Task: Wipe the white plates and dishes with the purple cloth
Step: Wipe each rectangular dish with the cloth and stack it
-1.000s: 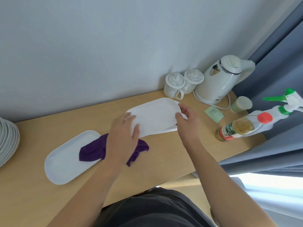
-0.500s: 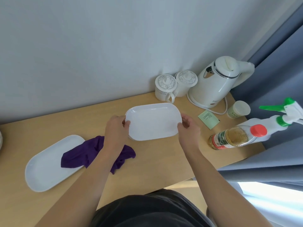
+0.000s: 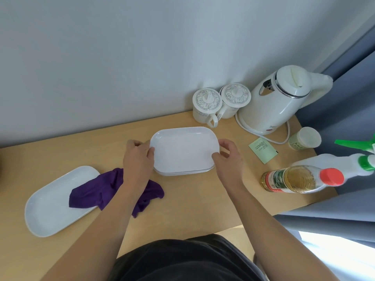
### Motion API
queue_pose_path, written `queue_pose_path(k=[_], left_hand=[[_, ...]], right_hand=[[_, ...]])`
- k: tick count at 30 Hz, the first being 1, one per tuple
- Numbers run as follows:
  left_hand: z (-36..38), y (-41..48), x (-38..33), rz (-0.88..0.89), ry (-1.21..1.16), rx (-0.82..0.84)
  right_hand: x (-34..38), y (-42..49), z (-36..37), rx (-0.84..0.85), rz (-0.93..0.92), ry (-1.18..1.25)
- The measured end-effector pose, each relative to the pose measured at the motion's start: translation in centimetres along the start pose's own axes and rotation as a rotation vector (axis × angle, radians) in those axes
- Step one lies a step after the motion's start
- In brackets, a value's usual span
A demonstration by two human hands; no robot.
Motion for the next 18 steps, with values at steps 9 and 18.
queue_pose_path(k=[9, 18], left_hand=[[1.2, -1.5, 0.5, -0.058, -0.138, 0.074], [1.1, -2.2, 1.7, -0.032, -0.172, 0.152]], right_hand=[[0.1, 0.3, 1.0, 0.048, -0.014, 0.012], [2.9, 0.1, 1.9, 0.072, -0.211, -0.197]])
Point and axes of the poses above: each hand's wrist, its own y-axis towards the middle knuckle, its own z-axis out of the palm, x = y × z, the point moved 9 cm from there along y, towards the middle knuckle, and after that the axes turned 15 degrees about -z, right-handed, at the moved point
